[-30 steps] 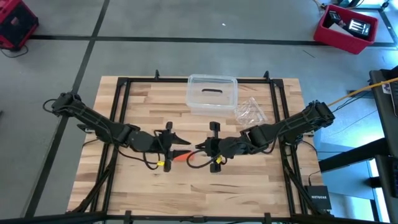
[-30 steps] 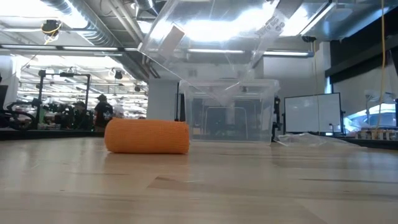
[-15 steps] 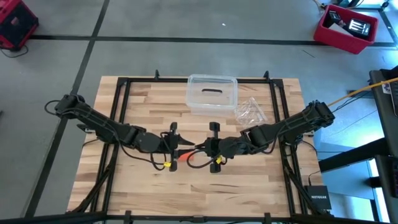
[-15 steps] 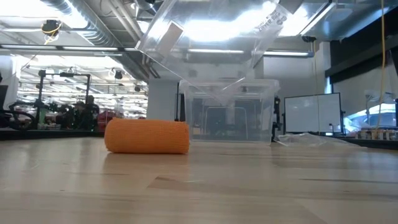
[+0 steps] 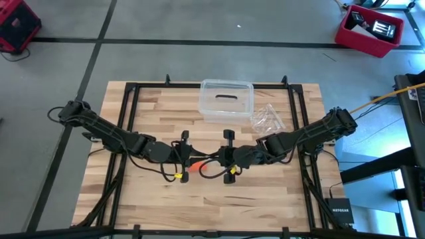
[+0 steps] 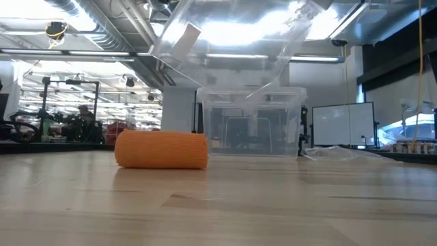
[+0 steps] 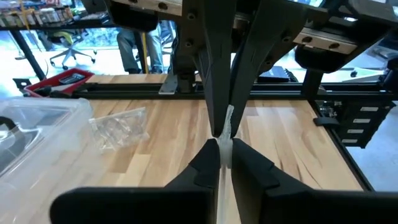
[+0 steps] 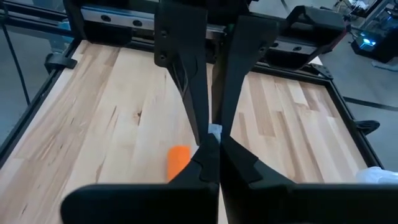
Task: Roll bandage
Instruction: Open the bottom transparent zip bag
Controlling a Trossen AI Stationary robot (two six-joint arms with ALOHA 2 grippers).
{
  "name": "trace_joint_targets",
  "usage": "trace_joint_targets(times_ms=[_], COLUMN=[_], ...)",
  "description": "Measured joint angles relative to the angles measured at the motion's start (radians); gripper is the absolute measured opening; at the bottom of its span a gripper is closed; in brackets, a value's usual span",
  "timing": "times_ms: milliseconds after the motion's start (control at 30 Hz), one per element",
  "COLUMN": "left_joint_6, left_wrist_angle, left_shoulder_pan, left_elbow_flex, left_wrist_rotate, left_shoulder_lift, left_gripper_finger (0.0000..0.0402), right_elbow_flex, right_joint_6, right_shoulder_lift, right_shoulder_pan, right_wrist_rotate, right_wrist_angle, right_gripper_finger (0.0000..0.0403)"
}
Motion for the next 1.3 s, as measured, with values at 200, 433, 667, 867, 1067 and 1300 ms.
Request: trace_joint_targets(times_ms=[200,433,667,867,1067,1300], left_joint_6=[-0.03,-0.083,-0.183,-0.227,-0.232,-0.235], left_wrist_angle=[-0.043,-0.141,-0.308,-0.387,-0.375,-0.366], left_shoulder_pan=[-0.002,-0.009,-0.008,-0.008,-0.007,-0.015], left_elbow_flex=[0.004,0.002,-0.001,0.001,-0.001,0.052], left_wrist_rotate=[-0.003,-0.003,-0.002,-0.003,0.032,0.035], left_shoulder_lift=[-0.003,-0.002,0.001,0.0,-0.004,-0.049], left_gripper_finger=[0.0012,0.0026,0.002,0.003,0.0063,0.0149], right_elbow_flex=[0.047,0.1,0.163,0.208,0.221,0.112], right_joint_6=[-0.011,-0.02,-0.033,-0.035,-0.012,0.02], right_shoulder_lift=[0.0,0.0,-0.001,-0.001,-0.012,-0.018], right_shoulder_pan=[0.0,0.0,0.0,0.0,0.012,0.068], right_wrist_rotate=[-0.001,0.001,0.002,-0.004,-0.01,-0.001], right_wrist_angle=[-0.04,-0.083,-0.13,-0.195,-0.221,-0.323], right_gripper_finger=[0.0,0.0,0.0,0.0,0.0,0.0])
